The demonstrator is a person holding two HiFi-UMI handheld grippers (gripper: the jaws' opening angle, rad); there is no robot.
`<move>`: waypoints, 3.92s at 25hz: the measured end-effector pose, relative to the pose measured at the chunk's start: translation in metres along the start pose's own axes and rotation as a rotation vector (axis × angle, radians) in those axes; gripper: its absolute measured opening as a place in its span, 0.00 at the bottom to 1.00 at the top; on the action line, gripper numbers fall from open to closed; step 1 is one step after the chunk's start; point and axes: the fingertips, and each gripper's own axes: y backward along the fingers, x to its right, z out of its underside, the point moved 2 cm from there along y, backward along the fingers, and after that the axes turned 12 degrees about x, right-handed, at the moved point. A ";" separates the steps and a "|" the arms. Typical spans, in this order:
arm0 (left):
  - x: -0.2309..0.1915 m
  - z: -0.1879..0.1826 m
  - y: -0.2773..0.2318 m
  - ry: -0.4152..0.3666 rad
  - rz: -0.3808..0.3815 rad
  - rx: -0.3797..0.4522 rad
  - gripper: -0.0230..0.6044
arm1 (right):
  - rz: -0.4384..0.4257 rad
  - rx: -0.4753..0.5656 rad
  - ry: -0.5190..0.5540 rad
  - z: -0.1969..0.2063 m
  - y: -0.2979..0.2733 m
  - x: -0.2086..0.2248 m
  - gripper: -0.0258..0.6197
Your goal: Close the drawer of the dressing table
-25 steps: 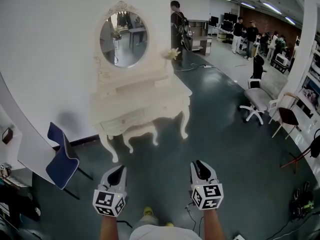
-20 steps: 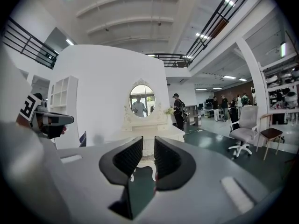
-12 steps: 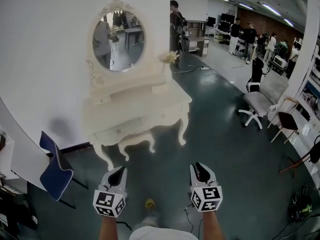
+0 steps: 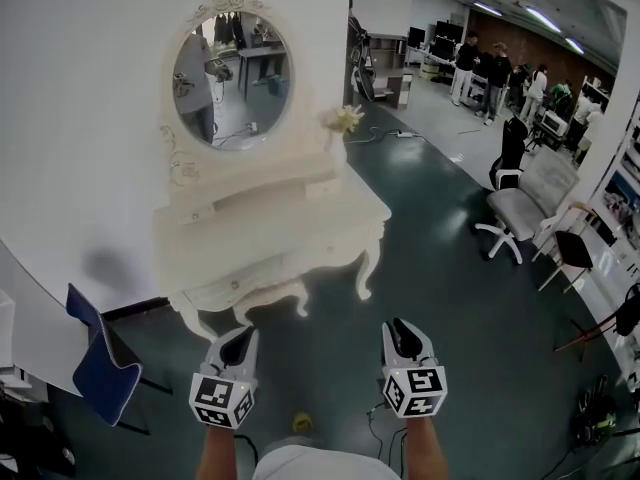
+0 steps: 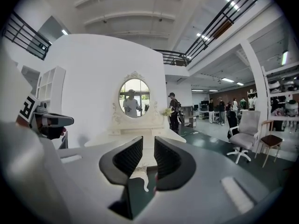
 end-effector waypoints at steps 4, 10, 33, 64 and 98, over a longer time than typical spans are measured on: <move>-0.039 0.000 -0.028 0.007 0.008 0.021 0.03 | 0.007 0.016 0.021 -0.007 -0.046 -0.009 0.13; -0.072 0.006 -0.057 0.004 0.039 0.020 0.03 | 0.022 0.028 0.017 0.002 -0.088 -0.014 0.13; -0.145 0.046 -0.217 -0.015 0.010 -0.034 0.03 | -0.051 0.016 -0.030 0.030 -0.278 0.046 0.13; -0.233 0.098 -0.497 0.012 -0.147 -0.160 0.03 | -0.221 -0.123 -0.068 0.071 -0.584 0.182 0.13; -0.310 0.192 -0.573 0.128 -0.142 -0.287 0.03 | -0.249 -0.332 -0.071 0.167 -0.702 0.180 0.13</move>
